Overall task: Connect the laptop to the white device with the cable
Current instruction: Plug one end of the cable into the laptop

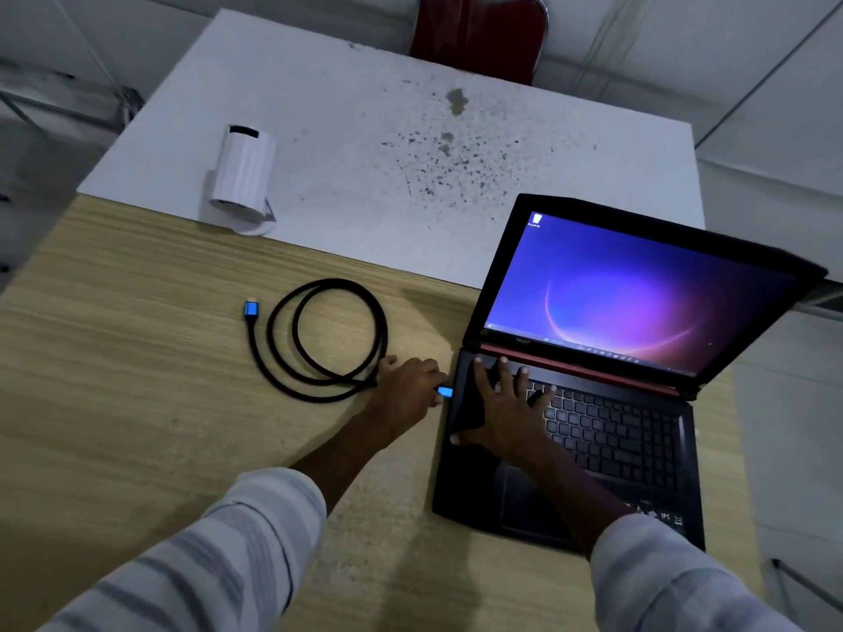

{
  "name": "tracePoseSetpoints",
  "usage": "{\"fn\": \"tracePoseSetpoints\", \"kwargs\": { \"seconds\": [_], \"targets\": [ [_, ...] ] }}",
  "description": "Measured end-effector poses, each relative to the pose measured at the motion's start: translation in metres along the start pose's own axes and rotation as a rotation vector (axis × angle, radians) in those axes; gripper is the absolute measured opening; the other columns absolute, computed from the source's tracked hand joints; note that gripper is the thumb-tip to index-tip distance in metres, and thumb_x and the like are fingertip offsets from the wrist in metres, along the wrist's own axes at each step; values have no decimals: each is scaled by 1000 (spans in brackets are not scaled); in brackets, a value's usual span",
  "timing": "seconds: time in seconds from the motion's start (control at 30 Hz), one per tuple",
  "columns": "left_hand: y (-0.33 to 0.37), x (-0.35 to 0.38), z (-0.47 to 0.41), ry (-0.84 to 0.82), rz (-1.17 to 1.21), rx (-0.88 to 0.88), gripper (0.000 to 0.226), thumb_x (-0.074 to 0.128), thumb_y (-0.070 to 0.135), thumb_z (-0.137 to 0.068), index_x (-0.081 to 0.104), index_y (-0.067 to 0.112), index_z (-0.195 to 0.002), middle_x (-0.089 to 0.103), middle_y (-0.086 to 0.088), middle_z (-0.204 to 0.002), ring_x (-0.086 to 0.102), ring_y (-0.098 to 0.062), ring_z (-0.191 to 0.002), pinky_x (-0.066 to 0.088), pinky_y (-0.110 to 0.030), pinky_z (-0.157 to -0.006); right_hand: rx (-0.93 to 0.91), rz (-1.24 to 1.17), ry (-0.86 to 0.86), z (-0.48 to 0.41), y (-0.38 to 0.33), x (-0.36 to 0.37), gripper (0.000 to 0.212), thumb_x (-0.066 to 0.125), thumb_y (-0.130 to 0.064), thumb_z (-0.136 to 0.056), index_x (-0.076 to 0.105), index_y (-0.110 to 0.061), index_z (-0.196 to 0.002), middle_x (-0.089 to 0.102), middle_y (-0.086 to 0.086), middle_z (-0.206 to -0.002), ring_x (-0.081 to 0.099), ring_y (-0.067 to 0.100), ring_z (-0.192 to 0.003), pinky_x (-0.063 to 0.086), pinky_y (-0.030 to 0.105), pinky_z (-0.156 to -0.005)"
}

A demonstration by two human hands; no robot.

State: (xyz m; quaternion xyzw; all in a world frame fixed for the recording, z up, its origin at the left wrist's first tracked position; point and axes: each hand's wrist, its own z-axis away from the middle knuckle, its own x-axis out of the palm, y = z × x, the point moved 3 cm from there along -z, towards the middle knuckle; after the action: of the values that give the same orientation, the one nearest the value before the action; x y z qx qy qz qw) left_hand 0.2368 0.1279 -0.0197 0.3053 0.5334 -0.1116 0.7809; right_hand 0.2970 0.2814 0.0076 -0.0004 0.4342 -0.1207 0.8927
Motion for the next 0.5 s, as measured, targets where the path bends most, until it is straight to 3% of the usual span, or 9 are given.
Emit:
{"fn": "tracePoseSetpoints", "kwargs": {
  "seconds": [0.17, 0.3, 0.5],
  "targets": [
    [70, 16, 10, 16, 55, 263, 27, 60, 19, -87, 69, 19, -112, 70, -1, -119, 53, -28, -124, 38, -54, -106, -36, 18, 54, 2, 8, 2, 107, 66, -55, -79, -10, -38, -152, -15, 9, -164, -10, 40, -150, 1, 81, -106],
    [58, 16, 17, 391, 92, 220, 20, 54, 27, -89, 71, 20, -93, 71, 2, -103, 61, -22, -107, 47, -47, -103, -51, 88, 78, -7, 15, 7, 104, 57, -65, -79, -11, -37, -152, -12, 10, -165, -7, 43, -150, 1, 82, -105],
    [23, -2, 13, 322, 177, 2, 24, 49, 23, -84, 61, 22, -104, 66, 3, -105, 57, -22, -103, 48, -37, -86, -30, 68, 59, -9, 18, 12, 118, 60, -78, -66, -13, -40, -150, -14, 9, -164, -10, 44, -149, -6, 81, -103]
  ]
}}
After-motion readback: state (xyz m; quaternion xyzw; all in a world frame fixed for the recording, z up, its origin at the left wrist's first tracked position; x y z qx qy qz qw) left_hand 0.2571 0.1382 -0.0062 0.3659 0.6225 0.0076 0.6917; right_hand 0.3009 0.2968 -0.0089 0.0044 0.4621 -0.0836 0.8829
